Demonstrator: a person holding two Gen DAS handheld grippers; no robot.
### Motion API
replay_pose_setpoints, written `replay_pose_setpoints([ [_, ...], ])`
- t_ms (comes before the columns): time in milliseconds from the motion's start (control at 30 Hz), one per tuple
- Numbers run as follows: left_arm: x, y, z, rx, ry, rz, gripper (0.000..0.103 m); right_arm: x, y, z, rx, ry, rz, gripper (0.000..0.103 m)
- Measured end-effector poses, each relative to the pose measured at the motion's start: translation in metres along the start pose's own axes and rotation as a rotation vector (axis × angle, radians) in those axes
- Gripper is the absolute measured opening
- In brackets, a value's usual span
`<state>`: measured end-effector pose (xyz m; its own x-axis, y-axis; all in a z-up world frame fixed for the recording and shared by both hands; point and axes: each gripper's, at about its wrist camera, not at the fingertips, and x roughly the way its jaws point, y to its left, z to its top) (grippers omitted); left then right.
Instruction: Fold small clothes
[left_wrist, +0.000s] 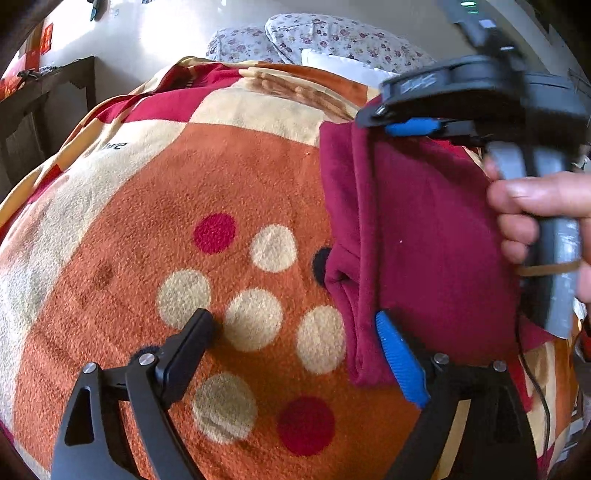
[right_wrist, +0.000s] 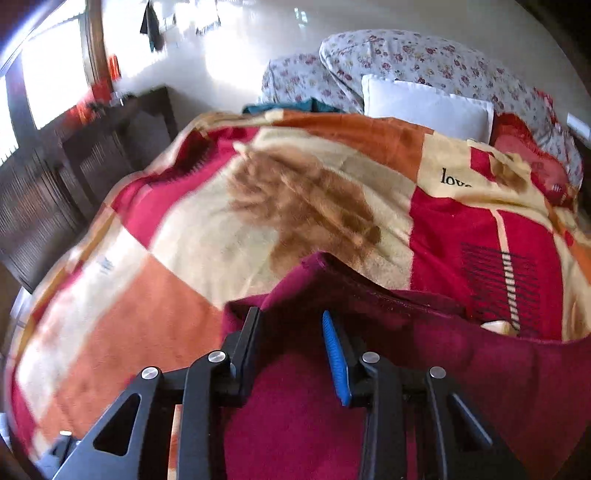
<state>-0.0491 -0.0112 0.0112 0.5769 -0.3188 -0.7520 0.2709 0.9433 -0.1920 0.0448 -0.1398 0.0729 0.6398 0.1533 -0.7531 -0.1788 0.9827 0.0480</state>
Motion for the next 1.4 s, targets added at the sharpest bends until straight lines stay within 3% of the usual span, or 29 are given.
replay_pose_setpoints([
  [267,0.001,0.003,0.001,-0.007,-0.001,-0.013,0.091,0.006,0.007,0.0,-0.029,-0.023,-0.047,0.039],
  [400,0.002,0.005,0.001,-0.011,0.0,-0.02,0.092,-0.015,-0.003,-0.004,0.048,-0.04,0.032,0.039],
  [500,0.002,0.007,0.002,-0.012,0.0,-0.022,0.092,-0.03,-0.008,-0.008,0.064,-0.071,0.041,0.039],
  [633,0.003,0.007,0.001,-0.011,0.0,-0.021,0.093,-0.031,-0.014,-0.004,0.075,-0.092,-0.02,0.039],
  [867,0.004,0.008,0.001,-0.015,0.001,-0.026,0.094,0.011,-0.013,0.003,0.043,-0.025,-0.056,0.034],
  [1000,0.005,0.011,0.002,-0.029,-0.001,-0.045,0.096,0.003,-0.021,0.002,0.097,-0.025,-0.016,0.034],
  [1067,0.004,0.012,0.002,-0.032,-0.003,-0.051,0.096,-0.005,-0.024,-0.001,0.152,-0.005,0.025,0.04],
  [1167,0.004,0.012,0.002,-0.03,-0.003,-0.051,0.097,-0.018,-0.016,-0.009,0.171,0.008,0.093,0.066],
  [1200,0.004,0.012,0.001,-0.031,-0.003,-0.051,0.097,-0.019,-0.007,-0.012,0.145,0.018,0.096,0.069],
  [1400,0.004,0.012,0.001,-0.033,-0.002,-0.056,0.097,-0.011,0.021,-0.014,0.052,0.055,0.008,0.07],
])
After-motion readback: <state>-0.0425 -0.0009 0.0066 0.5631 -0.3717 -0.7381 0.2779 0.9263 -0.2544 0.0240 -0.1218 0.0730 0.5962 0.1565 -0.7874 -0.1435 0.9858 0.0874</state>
